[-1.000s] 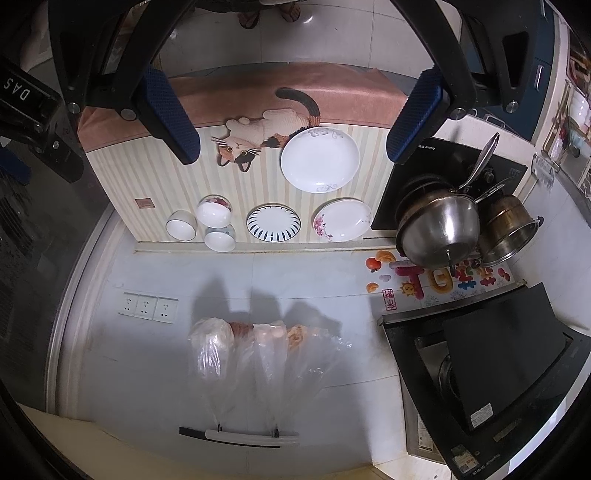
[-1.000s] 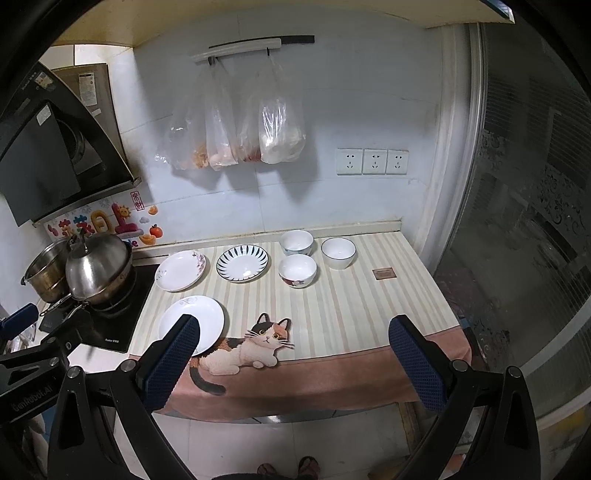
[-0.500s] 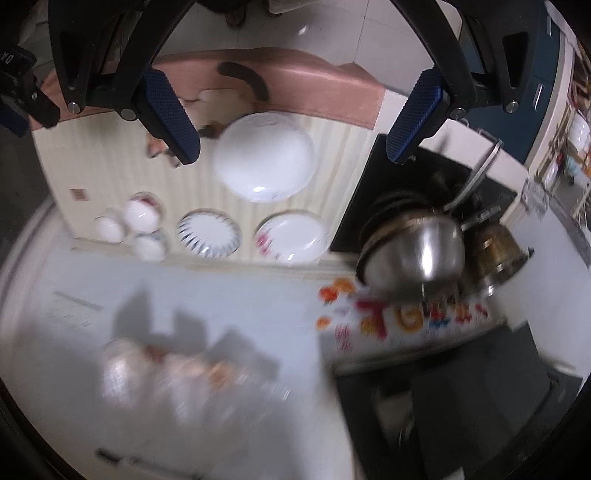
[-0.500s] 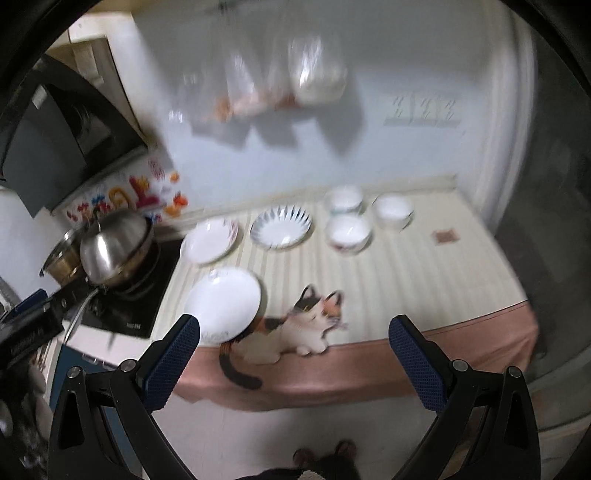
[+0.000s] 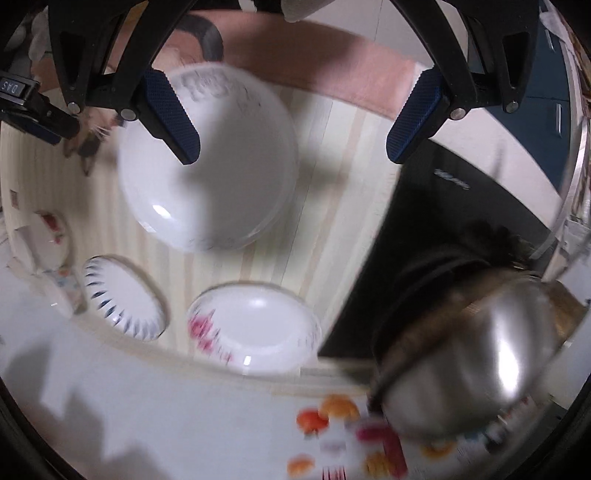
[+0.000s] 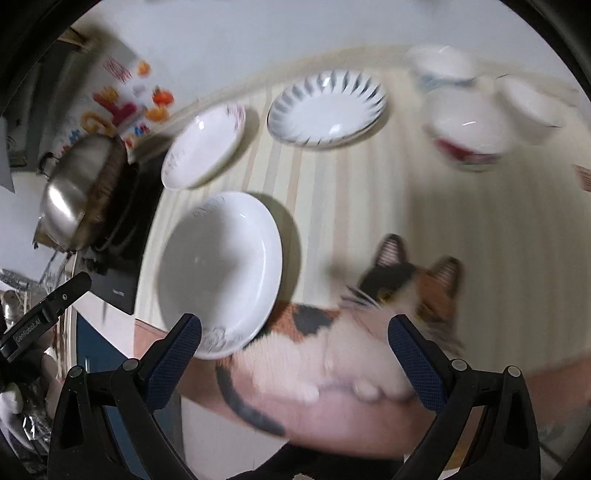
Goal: Organize plates and bowls
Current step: 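Grasp the rim of the grey-swirl white plate with both grippers and lift it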
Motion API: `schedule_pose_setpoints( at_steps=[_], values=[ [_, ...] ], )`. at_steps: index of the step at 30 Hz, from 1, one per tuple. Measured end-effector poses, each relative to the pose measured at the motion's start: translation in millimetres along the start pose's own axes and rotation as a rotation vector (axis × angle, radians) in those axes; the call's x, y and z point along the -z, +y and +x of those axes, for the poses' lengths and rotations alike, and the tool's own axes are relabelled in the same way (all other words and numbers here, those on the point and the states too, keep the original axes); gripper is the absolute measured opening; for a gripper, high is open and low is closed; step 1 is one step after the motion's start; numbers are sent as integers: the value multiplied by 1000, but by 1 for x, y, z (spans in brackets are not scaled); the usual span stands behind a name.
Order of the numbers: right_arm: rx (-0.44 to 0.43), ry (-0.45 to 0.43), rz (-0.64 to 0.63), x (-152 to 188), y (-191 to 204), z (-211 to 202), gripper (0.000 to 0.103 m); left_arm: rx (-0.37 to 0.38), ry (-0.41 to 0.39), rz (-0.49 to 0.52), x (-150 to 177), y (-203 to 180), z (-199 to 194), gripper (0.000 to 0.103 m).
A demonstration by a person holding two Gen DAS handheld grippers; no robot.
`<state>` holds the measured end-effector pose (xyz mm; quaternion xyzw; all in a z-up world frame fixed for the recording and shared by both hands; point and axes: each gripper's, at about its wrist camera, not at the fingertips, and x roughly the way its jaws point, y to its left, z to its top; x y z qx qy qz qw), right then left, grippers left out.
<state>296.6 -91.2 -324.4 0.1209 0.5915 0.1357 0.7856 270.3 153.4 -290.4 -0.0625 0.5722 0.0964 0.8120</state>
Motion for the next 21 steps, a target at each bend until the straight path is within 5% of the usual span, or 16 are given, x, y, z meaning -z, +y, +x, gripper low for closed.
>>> schedule_pose_setpoints(
  at_steps=[5, 9, 12, 14, 16, 21],
  values=[
    [-40, 122, -16, -37, -4, 79, 94, 22, 142, 1, -9, 4, 65, 100],
    [-94, 198, -18, -50, 0, 115, 76, 63, 214, -5, -9, 6, 90, 93],
    [-134, 234, -29, -56, 5, 134, 58, 99, 236, 6, -8, 1, 98, 82],
    [-150, 248, -47, -55, 12, 138, 50, 117, 253, 18, -5, -3, 101, 61],
    [-173, 261, -65, -54, 17, 139, 29, 131, 269, 18, -1, -4, 105, 48],
    [-170, 274, -72, -56, 24, 143, 24, 129, 261, -4, 10, -6, 95, 45]
  ],
)
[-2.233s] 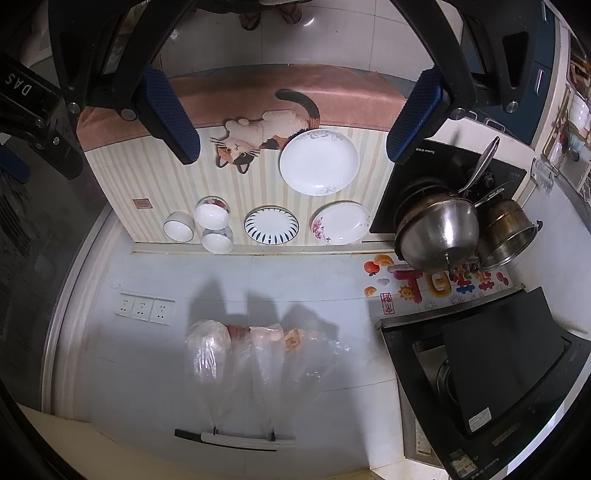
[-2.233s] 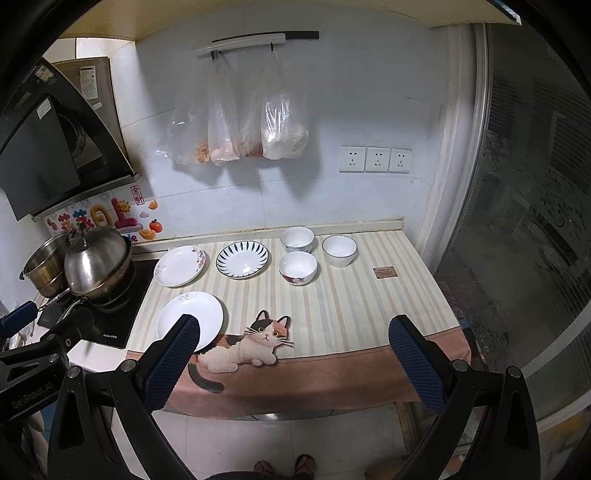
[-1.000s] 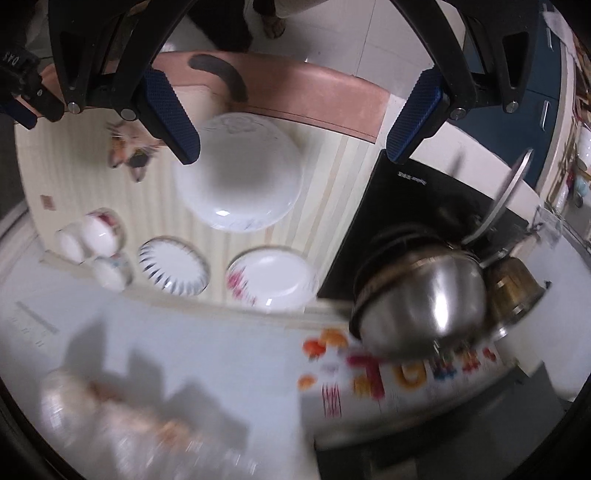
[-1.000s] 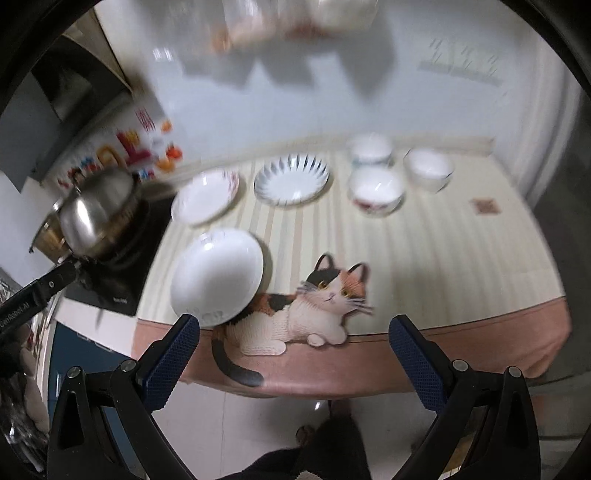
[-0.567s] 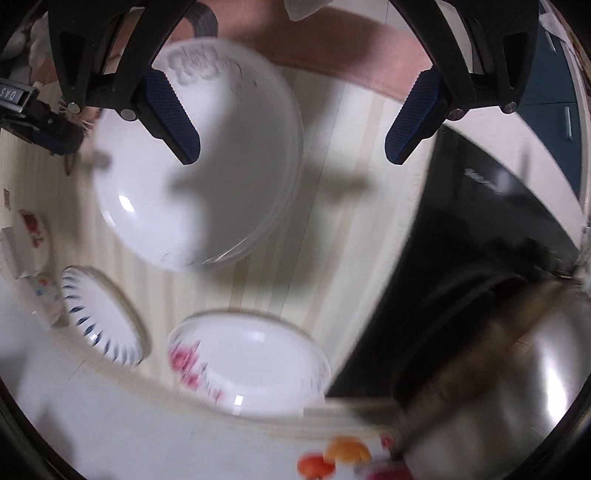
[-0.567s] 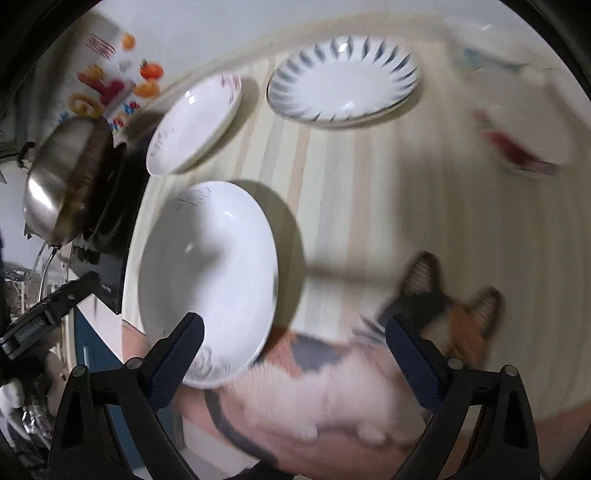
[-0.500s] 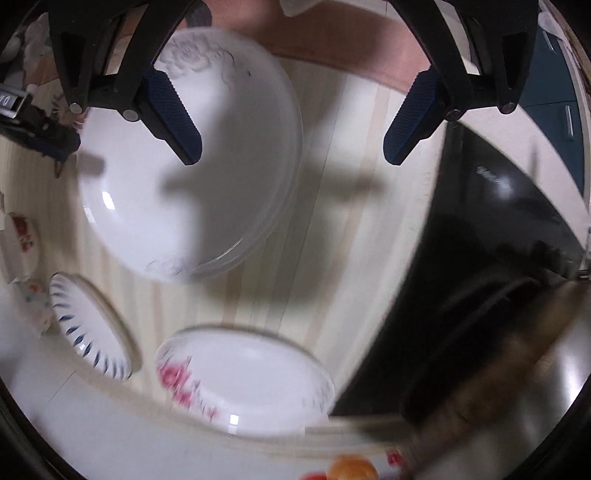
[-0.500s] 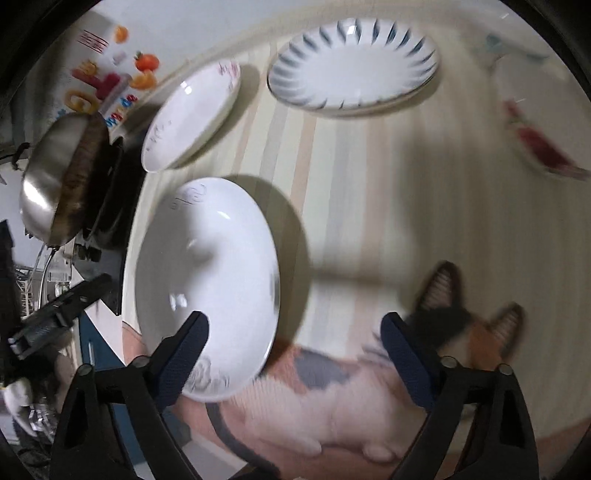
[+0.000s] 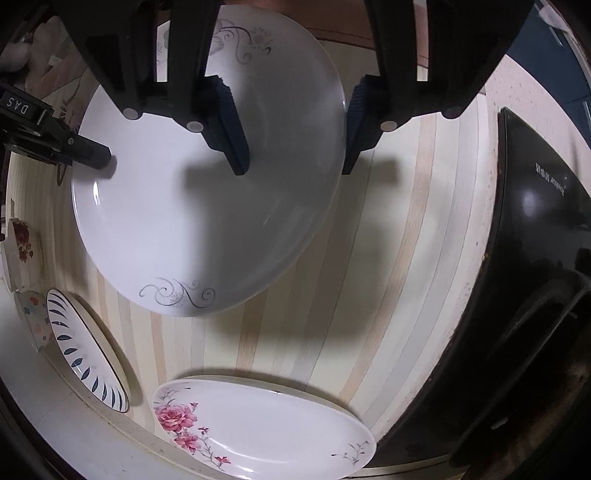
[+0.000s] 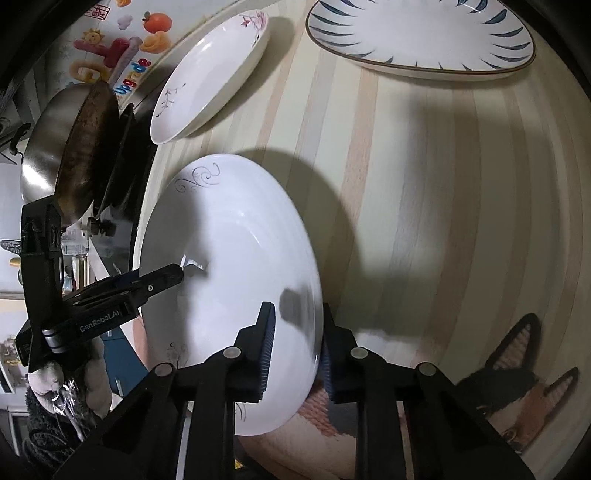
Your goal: Organize plates and bowls
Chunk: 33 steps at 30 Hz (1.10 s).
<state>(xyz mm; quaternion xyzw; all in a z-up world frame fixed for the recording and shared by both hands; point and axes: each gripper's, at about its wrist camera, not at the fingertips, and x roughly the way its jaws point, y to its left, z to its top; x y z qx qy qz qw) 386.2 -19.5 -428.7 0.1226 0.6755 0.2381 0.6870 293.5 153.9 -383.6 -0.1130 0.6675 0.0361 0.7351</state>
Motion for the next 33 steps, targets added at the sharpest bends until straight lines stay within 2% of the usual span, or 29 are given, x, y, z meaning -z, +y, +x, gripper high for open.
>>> schedule_pose_setpoints(
  at_steps=[8, 16, 24, 27, 33],
  values=[
    [-25, 1, 20, 12, -10, -15, 24, -11, -21, 47, 19, -36, -31, 44],
    [-40, -33, 77, 39, -48, -64, 24, 34, -51, 168, 40, -109, -55, 44],
    [1, -79, 186, 67, -111, -110, 24, 68, -9, 283, 38, -154, -42, 45],
    [13, -79, 220, 77, -131, -110, 24, 75, 9, 302, 39, -162, -34, 45],
    [10, -79, 273, 90, -157, -108, 24, 34, 21, 332, 39, -170, -28, 44]
  ],
)
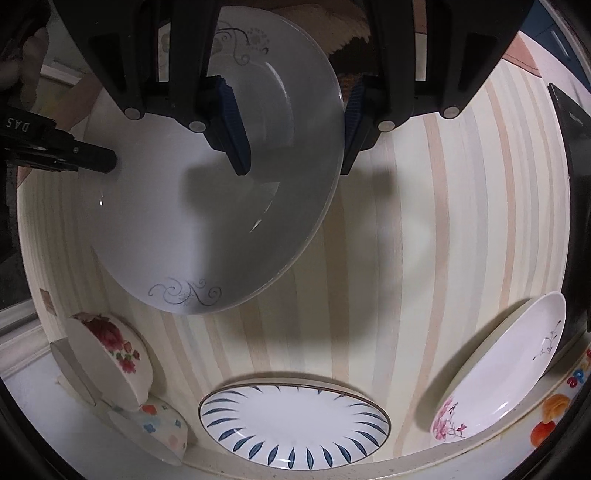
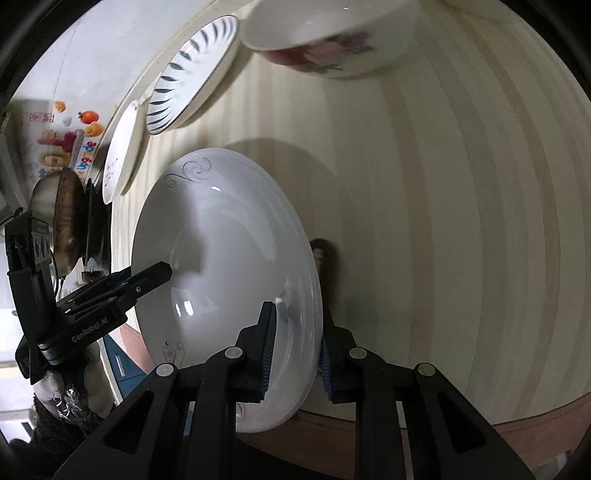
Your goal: Organize plates and bowls
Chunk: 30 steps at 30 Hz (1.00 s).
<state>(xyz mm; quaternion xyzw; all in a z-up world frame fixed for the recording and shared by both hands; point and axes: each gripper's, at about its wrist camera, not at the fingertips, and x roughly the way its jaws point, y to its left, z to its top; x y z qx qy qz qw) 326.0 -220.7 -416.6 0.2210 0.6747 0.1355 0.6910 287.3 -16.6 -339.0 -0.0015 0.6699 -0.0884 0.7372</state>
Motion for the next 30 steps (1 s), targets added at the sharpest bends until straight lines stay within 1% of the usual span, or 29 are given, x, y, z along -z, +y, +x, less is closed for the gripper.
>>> schedule_pose_setpoints(
  at_steps=[6, 7, 10, 12, 13, 16, 17, 19, 21, 23, 25, 26, 28, 30],
  values=[
    [-15, 7, -6, -2, -2, 6, 24, -30, 9, -24, 4, 16, 3, 45],
    [-17, 7, -11, -3, -1, 6, 24, -29, 12, -30, -2, 15, 8, 45],
    [-19, 22, -27, -8, 2, 9, 24, -23, 12, -46, 1, 22, 7, 45],
    [-18, 31, -38, -11, 6, 11, 24, -14, 12, -62, -2, 29, 10, 45],
    [-14, 35, -43, -12, 7, 11, 24, -11, 8, -63, 5, 32, 9, 45],
    [14, 44, -60, -14, 13, 12, 23, -11, -1, -62, 11, 37, 6, 45],
    [18, 46, -60, -14, 14, 12, 23, -10, -4, -60, 11, 36, 7, 45],
    [27, 49, -59, -15, 16, 13, 23, -13, -6, -56, -3, 25, 18, 45],
    [31, 53, -53, -16, 19, 13, 24, -7, 1, -51, 1, 27, 16, 45],
    [31, 64, -45, -18, 19, 14, 24, 3, -7, -58, -1, 31, 6, 45],
    [36, 73, -30, -19, 18, 10, 24, 1, -38, -69, 1, 43, -12, 45],
    [53, 67, -25, -20, 18, 3, 24, 0, -52, -77, 1, 49, -20, 45],
    [87, 52, -21, -24, 23, -16, 24, -15, -113, -119, 0, 73, -47, 45],
    [74, 21, -31, -31, 36, -35, 24, -33, -152, -173, -5, 99, -66, 45]
  ],
)
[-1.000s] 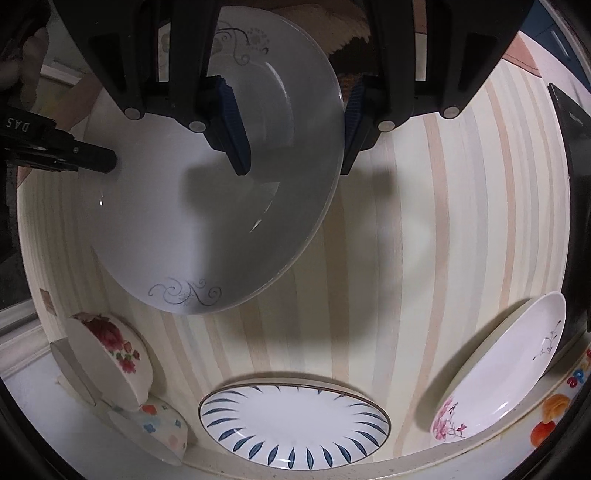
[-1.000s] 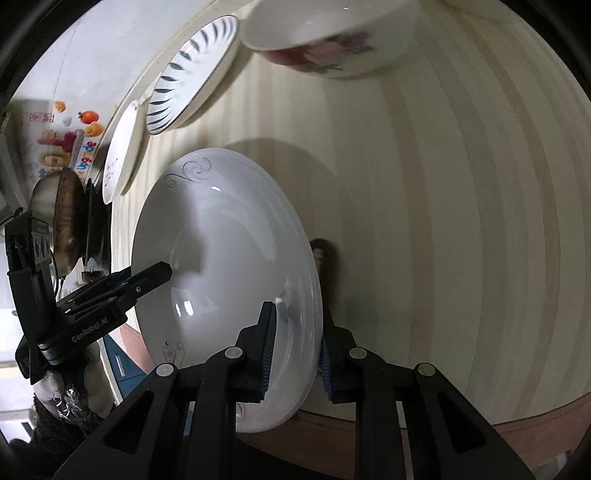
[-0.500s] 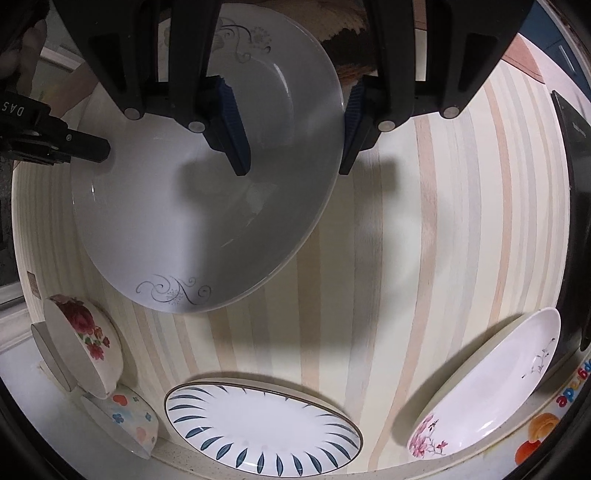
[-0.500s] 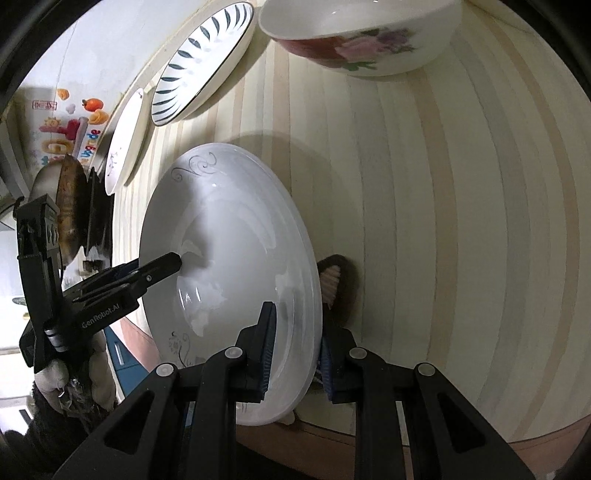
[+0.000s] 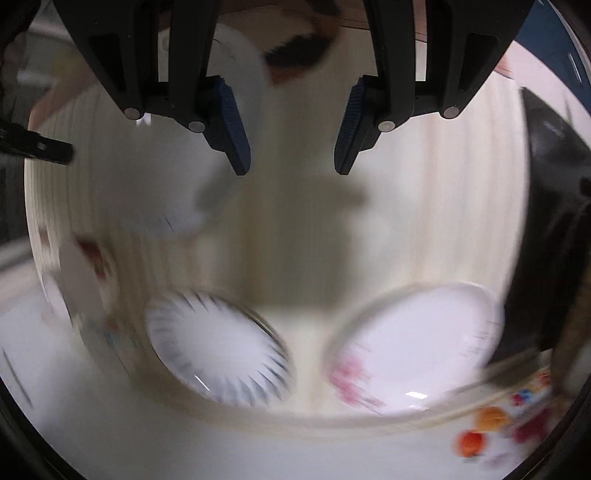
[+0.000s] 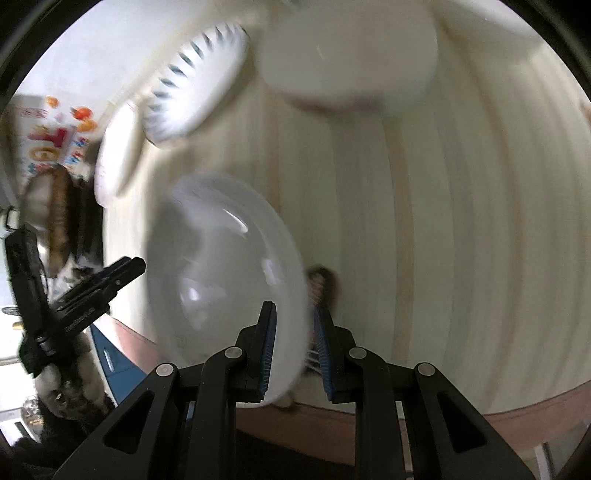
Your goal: Organize plates and bowls
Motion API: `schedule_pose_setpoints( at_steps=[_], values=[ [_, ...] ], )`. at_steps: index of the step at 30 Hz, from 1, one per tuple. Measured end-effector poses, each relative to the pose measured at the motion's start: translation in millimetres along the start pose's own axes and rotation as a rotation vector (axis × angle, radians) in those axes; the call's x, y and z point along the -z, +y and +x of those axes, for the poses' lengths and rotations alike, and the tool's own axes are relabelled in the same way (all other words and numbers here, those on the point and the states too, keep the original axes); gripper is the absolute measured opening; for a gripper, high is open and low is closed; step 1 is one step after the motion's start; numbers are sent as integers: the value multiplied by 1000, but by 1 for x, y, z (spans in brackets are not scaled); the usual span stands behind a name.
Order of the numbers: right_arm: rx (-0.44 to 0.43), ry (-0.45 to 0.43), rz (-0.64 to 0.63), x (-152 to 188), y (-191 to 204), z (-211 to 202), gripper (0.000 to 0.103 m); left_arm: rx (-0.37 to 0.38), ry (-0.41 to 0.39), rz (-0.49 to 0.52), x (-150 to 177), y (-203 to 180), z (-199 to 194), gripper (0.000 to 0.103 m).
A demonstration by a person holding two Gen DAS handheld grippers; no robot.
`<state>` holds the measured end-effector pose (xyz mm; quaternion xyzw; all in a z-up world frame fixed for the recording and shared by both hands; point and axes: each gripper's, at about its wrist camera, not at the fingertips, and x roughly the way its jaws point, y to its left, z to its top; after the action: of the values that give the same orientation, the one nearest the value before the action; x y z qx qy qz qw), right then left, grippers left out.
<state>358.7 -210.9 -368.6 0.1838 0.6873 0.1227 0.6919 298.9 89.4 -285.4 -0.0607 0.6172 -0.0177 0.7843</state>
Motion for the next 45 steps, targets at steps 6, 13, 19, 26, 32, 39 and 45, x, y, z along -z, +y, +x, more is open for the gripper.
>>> schedule_pose_setpoints(
  at_steps=[6, 13, 19, 26, 32, 39, 45],
  values=[
    [-119, -128, -197, -59, 111, -25, 34, -59, -71, -220, -45, 95, 2, 45],
    [-119, -186, -386, -177, 236, 45, 34, -84, -34, -397, -72, 170, 37, 45],
    [-29, -138, -461, -252, 285, 116, 33, -81, 1, -426, -84, 203, 57, 45],
    [-9, -81, -462, -285, 294, 162, 18, -50, -35, -434, -88, 223, 58, 36],
    [-46, -81, -468, -285, 284, 163, 16, -67, -48, -416, -81, 220, 42, 36],
    [-64, -81, -462, -264, 274, 147, 16, -52, -88, -365, -63, 217, 4, 36],
    [-100, -116, -433, -231, 257, 105, 16, -20, -125, -302, -58, 185, -32, 36]
  ],
)
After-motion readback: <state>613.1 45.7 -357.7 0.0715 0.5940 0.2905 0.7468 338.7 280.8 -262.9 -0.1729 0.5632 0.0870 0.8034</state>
